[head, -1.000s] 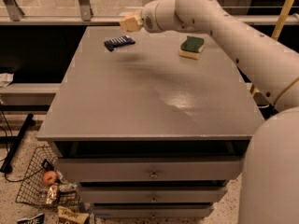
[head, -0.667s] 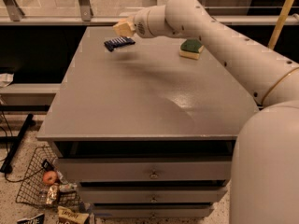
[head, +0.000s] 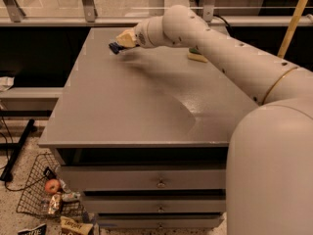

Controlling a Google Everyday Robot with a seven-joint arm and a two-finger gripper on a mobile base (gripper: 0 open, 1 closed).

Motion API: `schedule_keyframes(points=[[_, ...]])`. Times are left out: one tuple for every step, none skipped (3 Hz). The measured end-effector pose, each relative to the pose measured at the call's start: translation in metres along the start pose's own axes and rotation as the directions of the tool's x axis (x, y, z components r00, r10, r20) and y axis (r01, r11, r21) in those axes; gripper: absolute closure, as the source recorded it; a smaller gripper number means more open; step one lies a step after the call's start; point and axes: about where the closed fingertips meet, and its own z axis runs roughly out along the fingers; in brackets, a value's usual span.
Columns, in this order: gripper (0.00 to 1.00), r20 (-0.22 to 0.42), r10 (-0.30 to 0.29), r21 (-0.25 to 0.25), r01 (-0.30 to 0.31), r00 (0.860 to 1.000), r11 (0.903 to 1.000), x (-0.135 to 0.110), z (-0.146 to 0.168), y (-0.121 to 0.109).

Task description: Move orange near rxbar blueberry

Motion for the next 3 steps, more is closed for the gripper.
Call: schedule_keyframes(points=[[1.00,-0.018,0.024,0.034,-0.024,1.000,0.9991,0.011,0.006,-0.008],[1.00,-0.030,0.048,0.067,-0.046,0.998,0.9967,0.019,0.010,-0.018],[1.00,-0.036,0.070,0.082,-0.067,0.997,0.9944,0.024,0.016,-0.025]])
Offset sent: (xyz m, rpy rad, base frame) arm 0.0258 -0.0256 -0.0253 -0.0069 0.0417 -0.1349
